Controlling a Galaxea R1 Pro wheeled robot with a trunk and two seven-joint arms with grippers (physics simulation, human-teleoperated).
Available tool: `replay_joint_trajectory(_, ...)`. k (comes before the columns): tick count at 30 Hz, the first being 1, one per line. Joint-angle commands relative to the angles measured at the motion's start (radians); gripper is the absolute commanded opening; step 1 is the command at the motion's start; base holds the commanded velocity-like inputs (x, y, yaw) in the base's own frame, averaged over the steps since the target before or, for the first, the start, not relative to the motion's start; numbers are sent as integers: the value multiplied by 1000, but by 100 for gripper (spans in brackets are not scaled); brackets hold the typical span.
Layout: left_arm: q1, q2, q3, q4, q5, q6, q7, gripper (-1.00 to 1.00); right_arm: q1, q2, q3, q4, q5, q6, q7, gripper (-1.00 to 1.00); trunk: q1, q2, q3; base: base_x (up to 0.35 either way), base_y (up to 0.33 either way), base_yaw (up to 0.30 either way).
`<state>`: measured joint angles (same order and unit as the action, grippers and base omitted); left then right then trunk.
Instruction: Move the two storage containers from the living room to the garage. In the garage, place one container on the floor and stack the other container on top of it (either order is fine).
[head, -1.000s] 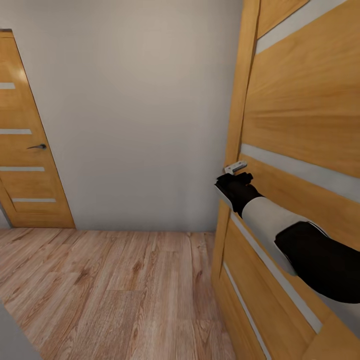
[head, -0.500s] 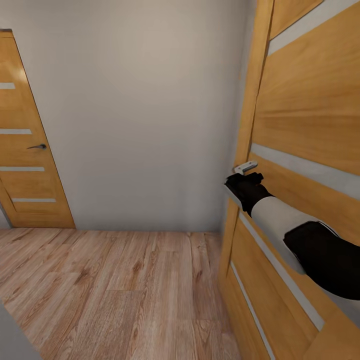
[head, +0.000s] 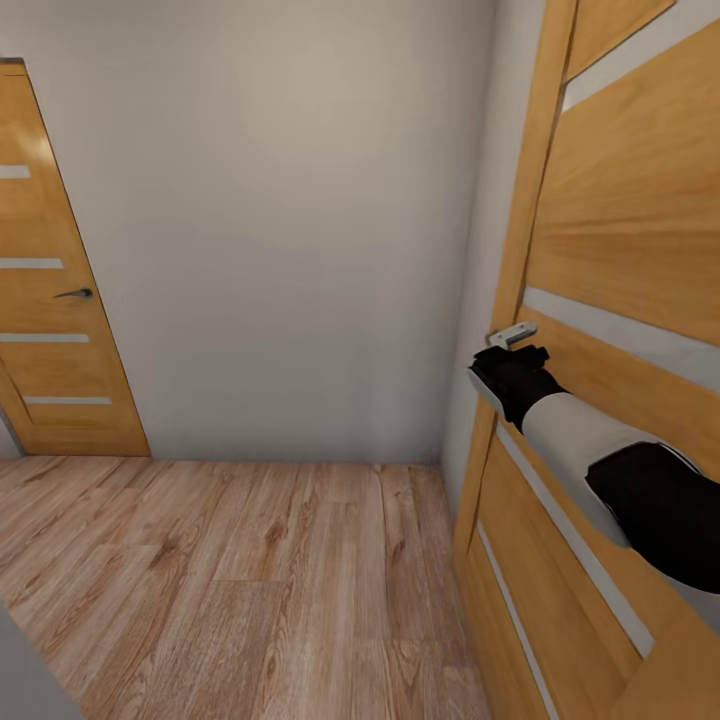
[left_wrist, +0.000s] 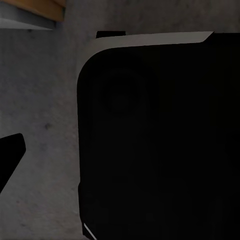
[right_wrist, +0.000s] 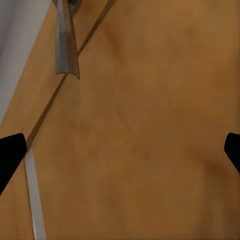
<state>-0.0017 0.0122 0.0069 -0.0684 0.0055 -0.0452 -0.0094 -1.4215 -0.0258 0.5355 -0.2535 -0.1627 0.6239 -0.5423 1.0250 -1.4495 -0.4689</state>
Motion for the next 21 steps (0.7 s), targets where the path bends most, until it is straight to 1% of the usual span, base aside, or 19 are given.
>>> replay_joint_trajectory(1,0,0,1,-1,0,-2,-1,100,0,-3,4,-1,-1,13,-7,100,0,-1,-1,0,0,0)
replay_joint_trajectory(3,0,0,1,-1,0,-2,-1,100,0,-6,4,-1,-1,13,-7,100,0,-1,-1,0,0,0)
replay_joint_trajectory(5,0,0,1,-1,1,-2,-1,100,0,-16,4,-1,-1,13,-6,100,0,-1,-1,0,0,0)
replay_joint_trajectory(9,0,0,1,-1,1,-2,-1,100,0,-23,4,-1,-1,10,-5,100,0,-1,-1,0,0,0)
replay_joint_trajectory(14,0,0,2,-1,1,-2,-1,100,0,-39,4,-1,-3,-6,-5,100,0,-1,-1,0,0,0)
replay_joint_trajectory(17,0,0,2,-1,1,-2,-1,100,0,-43,4,-1,-3,-8,3,100,0,-1,-1,0,0,0)
replay_joint_trajectory(21,0,0,2,-1,1,-2,-1,100,0,-42,4,-1,-2,-9,7,100,0,-1,-1,0,0,0)
